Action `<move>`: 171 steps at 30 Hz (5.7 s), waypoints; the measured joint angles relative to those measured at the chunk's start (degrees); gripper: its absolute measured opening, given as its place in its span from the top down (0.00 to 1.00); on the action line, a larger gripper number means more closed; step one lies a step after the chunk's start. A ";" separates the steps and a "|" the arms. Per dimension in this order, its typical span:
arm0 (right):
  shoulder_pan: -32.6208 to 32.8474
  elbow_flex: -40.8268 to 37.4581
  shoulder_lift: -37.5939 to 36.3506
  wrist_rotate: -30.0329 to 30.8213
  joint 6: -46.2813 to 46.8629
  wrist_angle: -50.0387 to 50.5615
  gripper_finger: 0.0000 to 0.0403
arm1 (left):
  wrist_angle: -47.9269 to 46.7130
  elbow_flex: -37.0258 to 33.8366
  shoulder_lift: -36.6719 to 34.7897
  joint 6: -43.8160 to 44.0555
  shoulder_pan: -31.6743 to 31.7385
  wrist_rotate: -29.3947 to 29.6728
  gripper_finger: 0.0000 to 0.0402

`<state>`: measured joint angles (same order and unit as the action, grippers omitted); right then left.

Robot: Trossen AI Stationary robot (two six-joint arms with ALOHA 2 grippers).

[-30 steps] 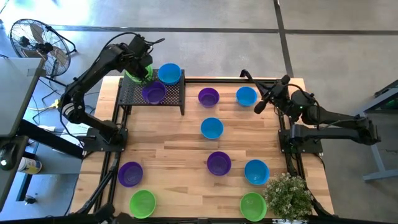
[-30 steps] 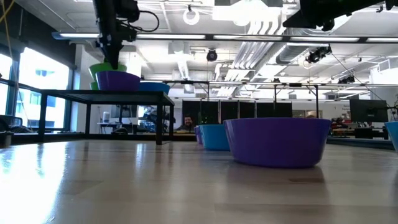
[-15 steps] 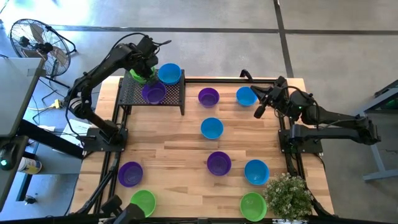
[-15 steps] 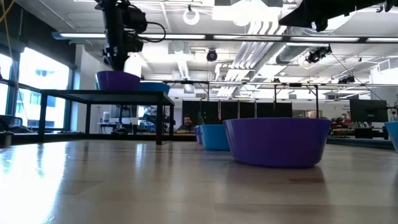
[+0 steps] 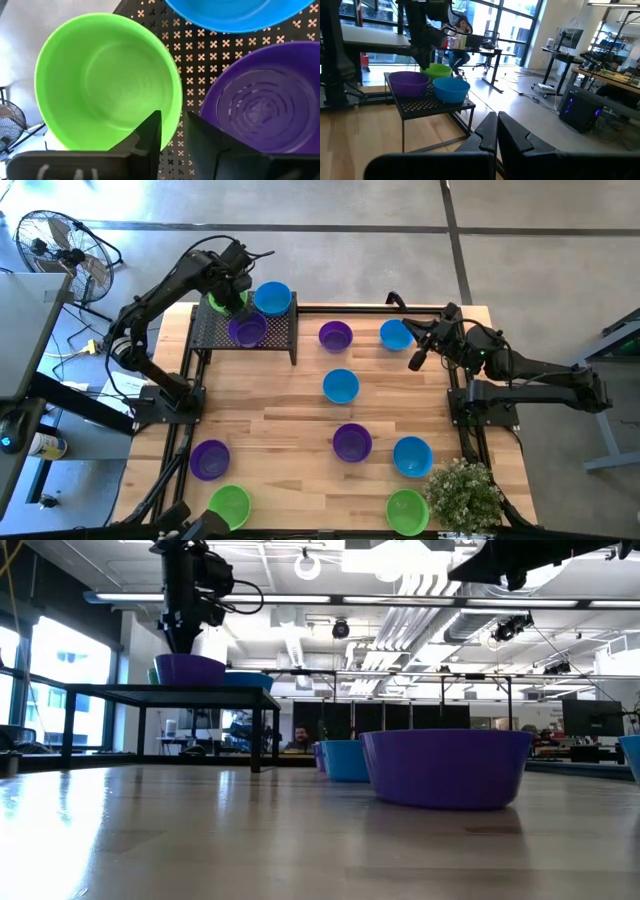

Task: Pick & Place Mini bowls
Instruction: Stack the blue bowl on top of the blue bowl on the shelf

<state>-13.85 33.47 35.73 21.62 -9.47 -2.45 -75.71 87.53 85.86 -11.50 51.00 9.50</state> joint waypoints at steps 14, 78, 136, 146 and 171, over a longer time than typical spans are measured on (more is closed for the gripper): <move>0.00 0.00 0.00 -0.82 0.02 0.83 1.00 | -0.96 0.00 -2.50 -0.30 -0.02 -0.83 0.99; -5.54 5.53 36.51 -3.30 33.36 23.90 0.70 | 89.37 -62.16 -32.05 10.59 -48.06 -1.53 1.00; -31.14 -3.66 40.81 -8.13 46.74 11.70 0.99 | 88.88 -62.12 -30.10 11.95 -48.04 -5.83 1.00; -23.70 7.26 40.65 -8.11 41.75 21.23 0.99 | 86.99 -60.35 -30.10 13.27 -48.04 -9.19 1.00; 0.44 38.46 56.81 -3.29 38.88 31.95 0.99 | 53.14 -26.56 -5.04 -1.97 -50.69 2.81 0.68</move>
<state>-13.41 71.93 92.54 18.32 29.40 29.50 -22.56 60.96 80.82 -13.46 0.31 12.31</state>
